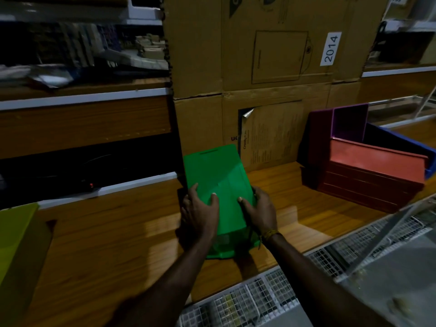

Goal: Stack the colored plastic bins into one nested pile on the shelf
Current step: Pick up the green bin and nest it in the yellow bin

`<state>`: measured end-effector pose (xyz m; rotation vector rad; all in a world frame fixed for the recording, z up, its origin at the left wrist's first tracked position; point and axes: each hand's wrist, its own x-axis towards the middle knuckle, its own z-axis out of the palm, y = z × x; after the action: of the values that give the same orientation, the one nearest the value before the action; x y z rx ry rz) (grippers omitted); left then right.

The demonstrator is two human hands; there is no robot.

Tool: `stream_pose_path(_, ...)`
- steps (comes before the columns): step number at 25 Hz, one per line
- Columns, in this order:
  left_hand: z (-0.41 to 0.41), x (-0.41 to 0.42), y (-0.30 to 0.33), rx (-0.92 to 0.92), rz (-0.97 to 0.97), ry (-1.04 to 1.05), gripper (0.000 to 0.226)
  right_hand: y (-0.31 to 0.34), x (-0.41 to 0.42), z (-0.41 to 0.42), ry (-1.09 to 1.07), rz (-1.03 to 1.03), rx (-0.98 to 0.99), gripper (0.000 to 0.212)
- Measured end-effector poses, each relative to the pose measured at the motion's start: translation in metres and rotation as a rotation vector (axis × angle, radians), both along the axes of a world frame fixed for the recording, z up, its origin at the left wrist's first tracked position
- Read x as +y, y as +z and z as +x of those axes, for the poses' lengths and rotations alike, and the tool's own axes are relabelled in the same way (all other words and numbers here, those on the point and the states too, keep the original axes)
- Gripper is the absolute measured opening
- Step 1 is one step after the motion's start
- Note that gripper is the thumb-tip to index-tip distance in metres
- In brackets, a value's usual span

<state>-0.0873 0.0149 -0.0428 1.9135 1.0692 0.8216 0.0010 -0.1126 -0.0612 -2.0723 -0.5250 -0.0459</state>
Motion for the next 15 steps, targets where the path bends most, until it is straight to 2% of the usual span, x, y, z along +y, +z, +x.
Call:
stream_pose_path(5, -0.028, 0.019, -0.008, -0.245, -0.046, 0.027, 0.068, -0.009, 0.009, -0.029, 0.061, 0.102, -0.063, 0.058)
stream_pose_path(7, -0.038, 0.020, -0.007, -0.336, -0.055, 0.025, 0.075, -0.008, 0.014, -0.039, 0.081, 0.121, -0.117, 0.065)
stream_pose_path(9, -0.050, 0.023, -0.006, -0.395, -0.034, 0.013, 0.079, -0.010, 0.021, -0.048, 0.071, 0.049, -0.222, 0.075)
stream_pose_path(12, -0.065, 0.036, -0.015, -0.402, 0.045, -0.026, 0.079, -0.023, 0.027, -0.063, 0.037, -0.036, -0.317, 0.080)
stream_pose_path(15, -0.074, 0.043, -0.019, -0.329, 0.089, -0.043, 0.077, -0.041, 0.030, -0.072, 0.046, 0.021, -0.305, 0.076)
